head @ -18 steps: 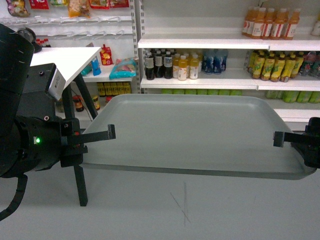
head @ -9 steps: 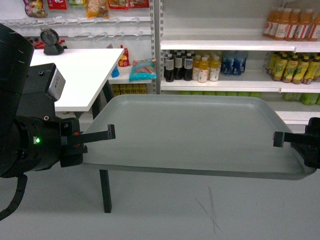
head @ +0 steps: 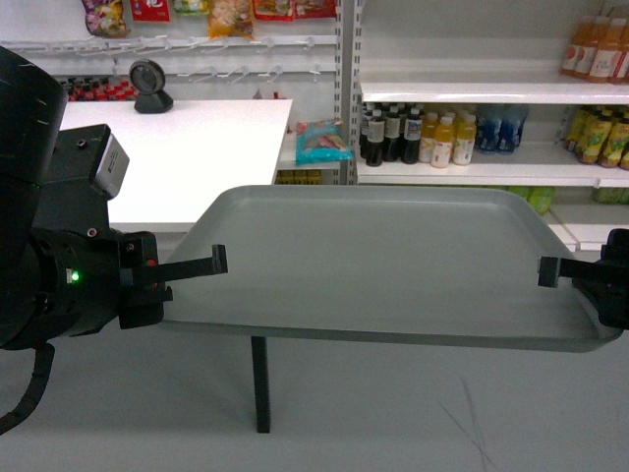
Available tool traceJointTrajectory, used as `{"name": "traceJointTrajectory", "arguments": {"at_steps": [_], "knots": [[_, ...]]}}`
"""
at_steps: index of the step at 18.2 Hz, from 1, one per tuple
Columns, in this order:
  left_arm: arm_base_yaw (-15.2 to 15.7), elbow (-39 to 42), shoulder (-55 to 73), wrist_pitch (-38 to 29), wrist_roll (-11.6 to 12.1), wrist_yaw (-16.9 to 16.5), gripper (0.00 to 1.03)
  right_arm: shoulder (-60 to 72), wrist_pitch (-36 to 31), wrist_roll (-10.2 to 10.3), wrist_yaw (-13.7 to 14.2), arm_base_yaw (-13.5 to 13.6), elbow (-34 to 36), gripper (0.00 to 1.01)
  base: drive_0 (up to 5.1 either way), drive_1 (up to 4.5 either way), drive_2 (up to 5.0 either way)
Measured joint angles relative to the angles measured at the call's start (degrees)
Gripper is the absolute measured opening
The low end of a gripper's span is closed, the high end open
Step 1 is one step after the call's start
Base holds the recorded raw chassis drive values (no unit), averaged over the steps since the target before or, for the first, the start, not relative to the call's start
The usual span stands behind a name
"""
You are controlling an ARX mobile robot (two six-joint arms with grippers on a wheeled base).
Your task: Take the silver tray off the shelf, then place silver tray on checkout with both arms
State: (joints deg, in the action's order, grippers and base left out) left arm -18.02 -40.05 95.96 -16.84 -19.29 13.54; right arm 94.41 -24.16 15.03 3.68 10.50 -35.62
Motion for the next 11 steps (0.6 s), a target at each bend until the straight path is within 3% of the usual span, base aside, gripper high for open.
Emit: {"name": "traceJointTrajectory", "arguments": {"at_steps": [11], "knots": [[0.0, 0.0, 0.0, -0.1, 0.0, 0.0, 0.03, 0.0, -0.1, 0.0, 0.0, 0.0, 0.0, 0.04, -4.9, 3.33, 1.4]]}}
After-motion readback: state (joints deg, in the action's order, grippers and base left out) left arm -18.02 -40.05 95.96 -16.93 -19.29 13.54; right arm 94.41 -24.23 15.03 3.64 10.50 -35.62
